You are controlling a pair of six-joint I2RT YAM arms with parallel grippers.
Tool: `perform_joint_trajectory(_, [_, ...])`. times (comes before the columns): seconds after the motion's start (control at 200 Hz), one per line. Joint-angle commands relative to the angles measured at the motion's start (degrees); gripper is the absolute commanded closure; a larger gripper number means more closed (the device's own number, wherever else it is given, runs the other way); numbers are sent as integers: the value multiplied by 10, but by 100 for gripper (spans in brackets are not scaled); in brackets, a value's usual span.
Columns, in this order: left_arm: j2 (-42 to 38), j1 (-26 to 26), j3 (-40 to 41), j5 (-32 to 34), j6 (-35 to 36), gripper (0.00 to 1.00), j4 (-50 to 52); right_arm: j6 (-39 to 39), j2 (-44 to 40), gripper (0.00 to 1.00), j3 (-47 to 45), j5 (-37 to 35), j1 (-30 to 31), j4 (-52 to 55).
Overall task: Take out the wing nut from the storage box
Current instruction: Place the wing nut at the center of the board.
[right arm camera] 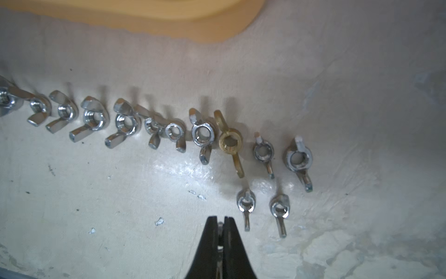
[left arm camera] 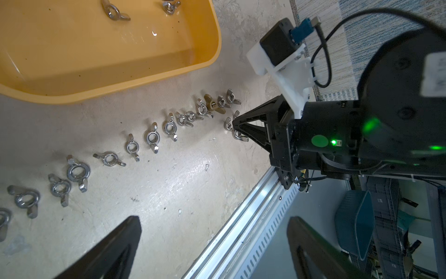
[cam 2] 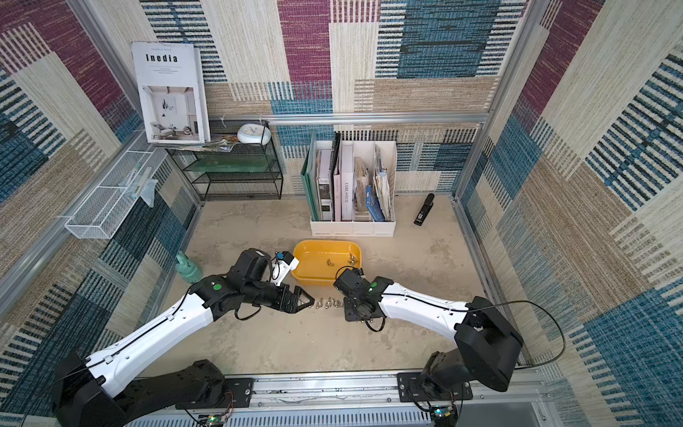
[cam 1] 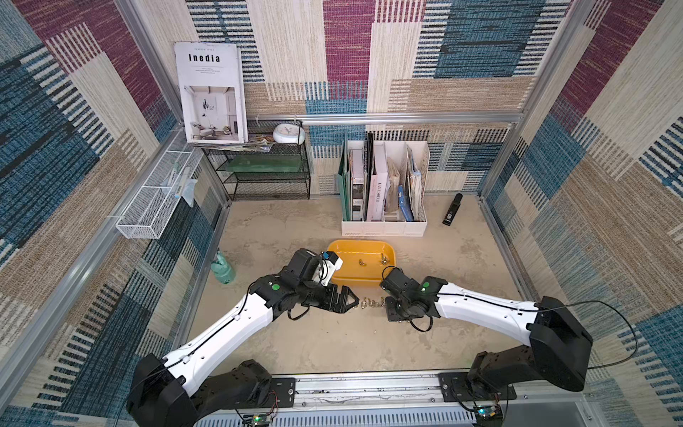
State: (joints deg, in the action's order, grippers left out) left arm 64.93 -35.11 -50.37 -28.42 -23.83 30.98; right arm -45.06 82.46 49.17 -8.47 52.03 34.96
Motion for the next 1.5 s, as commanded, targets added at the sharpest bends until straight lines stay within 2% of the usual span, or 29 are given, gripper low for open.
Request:
perform_joint_trajectory(0.0, [-6,-1,1,5,-3,1,6,2,15,94,-1,6,1,-37])
perform_joint_trajectory(0.436, [-9,-3,2,12,-2,1,13,13,65,94,1,14,3,-58])
perform_joint_trajectory(0.531, [-7,-3,2,13,-2,1,12,13,69,86,-1,15,5,-59])
perform_joint_trajectory(0.661, [-5,-3,2,13,-1,1,12,15,73,82,2,15,7,-56])
perform_joint_trajectory(0.776, [-3,-3,0,14,-1,1,11,14,65,62,14,6,6,-41])
perform_joint_trajectory(0.916, [1,-3,-3,22,-1,1,12,18,42,60,34,-9,7,-16])
perform_joint_trajectory(1.042, [1,-3,-6,54,-6,1,13,32,19,59,66,-28,6,10])
perform_joint_trajectory(1.182, [5,-2,-15,80,-10,1,12,45,16,52,118,-84,3,33])
perform_joint_trajectory(1.367, [19,0,-32,99,-6,1,19,115,71,42,187,-95,-39,25])
perform_joint_trajectory(1.497, [27,4,-40,102,-3,1,20,160,119,40,225,-76,-73,0])
